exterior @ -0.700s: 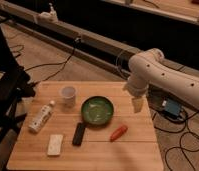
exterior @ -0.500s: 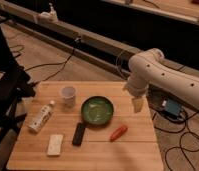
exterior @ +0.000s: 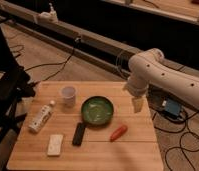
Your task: Place the bottle in the ceramic bowl
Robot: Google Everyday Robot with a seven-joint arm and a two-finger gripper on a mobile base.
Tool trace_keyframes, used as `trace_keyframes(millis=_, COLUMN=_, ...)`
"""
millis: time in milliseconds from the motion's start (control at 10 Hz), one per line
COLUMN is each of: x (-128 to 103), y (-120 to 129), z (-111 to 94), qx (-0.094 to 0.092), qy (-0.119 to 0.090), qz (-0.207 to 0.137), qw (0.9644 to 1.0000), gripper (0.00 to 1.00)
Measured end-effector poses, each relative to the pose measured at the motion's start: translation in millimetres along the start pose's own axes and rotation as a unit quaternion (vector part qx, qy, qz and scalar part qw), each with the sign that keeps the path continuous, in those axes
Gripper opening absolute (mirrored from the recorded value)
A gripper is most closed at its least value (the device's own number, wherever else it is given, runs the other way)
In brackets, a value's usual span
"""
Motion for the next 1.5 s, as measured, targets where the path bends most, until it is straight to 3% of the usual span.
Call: trace_keyframes(millis=1500, x=-3.7, y=-3.0, z=1.0, qx=0.001, qy=-0.008, qz=-0.002, qw=1.0000, gripper=0.80)
